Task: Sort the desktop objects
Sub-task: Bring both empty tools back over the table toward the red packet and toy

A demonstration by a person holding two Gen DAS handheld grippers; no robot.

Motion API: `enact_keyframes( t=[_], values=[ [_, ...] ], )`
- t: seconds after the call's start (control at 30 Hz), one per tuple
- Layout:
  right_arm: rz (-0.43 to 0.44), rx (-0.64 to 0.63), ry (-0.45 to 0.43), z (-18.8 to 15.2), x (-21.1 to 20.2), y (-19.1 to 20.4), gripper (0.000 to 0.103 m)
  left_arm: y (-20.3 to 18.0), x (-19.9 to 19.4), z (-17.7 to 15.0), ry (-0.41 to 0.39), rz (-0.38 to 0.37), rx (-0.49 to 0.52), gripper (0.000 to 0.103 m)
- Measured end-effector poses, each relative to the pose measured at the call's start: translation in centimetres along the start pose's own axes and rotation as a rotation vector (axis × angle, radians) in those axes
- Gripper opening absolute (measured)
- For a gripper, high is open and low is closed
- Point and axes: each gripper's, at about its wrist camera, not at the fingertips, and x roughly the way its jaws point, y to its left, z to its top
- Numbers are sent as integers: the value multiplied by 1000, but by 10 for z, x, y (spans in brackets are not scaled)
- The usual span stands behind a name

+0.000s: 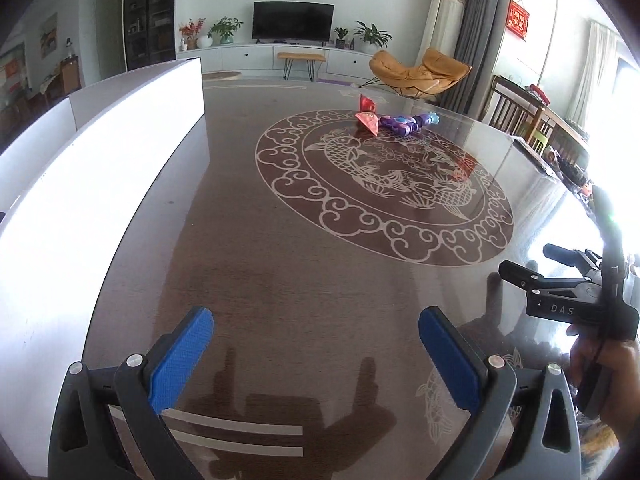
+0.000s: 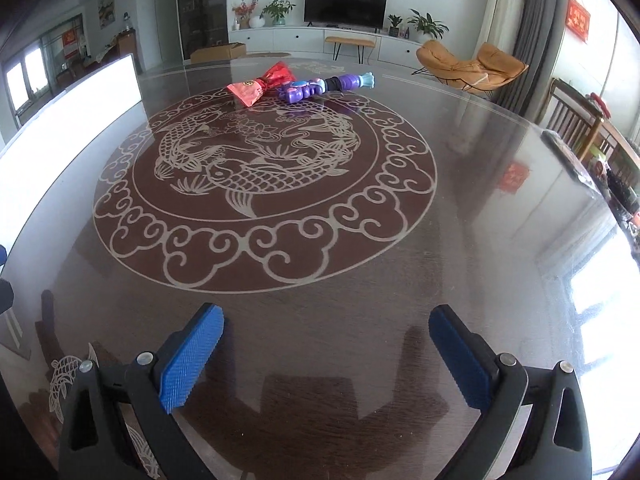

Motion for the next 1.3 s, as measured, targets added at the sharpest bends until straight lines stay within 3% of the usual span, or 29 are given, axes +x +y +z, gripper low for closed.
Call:
enact_keyframes(
  t=[0.27,0.63,0.77,1.3],
  values=[
    [52,42,21,-9,5,-4,103,-6,18,3,32,40,20,103],
    [49,40,20,-10,4,-2,103,-21,39,17,53,70,71,103],
    [48,40,19,-10,4,-2,103,-26,53,18,103,69,92,103],
    [48,41,20,-10,5,-2,103,-34,82,49,102,54,106,103]
  ],
)
